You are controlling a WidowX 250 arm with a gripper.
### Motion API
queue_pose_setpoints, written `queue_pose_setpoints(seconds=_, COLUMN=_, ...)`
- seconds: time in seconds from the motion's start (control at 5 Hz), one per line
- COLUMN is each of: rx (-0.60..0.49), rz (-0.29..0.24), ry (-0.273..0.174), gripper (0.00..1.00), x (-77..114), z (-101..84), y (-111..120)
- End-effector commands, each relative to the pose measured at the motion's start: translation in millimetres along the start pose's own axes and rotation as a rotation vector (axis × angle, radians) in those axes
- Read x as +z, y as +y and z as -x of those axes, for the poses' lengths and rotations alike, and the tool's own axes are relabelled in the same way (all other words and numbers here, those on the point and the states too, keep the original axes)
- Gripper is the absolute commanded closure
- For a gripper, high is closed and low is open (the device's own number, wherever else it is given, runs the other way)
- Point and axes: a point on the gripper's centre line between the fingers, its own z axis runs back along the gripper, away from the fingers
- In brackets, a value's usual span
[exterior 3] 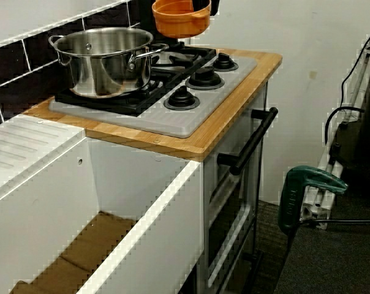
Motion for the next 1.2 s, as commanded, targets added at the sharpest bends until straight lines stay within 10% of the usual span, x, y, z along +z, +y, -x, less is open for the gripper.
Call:
queue_pose_setpoints(seconds=0.0, rx=-0.065, rz=0.033, ry=-0.096, gripper=1.00, x=-4.5, z=-15.2, y=-1.3)
queue_pose_setpoints(seconds=0.4, rx=-0.081, rz=0.050, ry=-0.090, gripper=1.00, x=-17.5, z=-23.7, y=-0.7)
queue_pose_setpoints(seconds=0.8, rx=0.022, rz=-0.091, ry=-0.035, gripper=1.00, x=-18.2, z=-17.1, y=6.0)
queue_pose_setpoints(seconds=1.0, rx=0.029, rz=-0.087, ry=0.007, gripper=0.00, x=-20.4, z=-15.6, y=8.6)
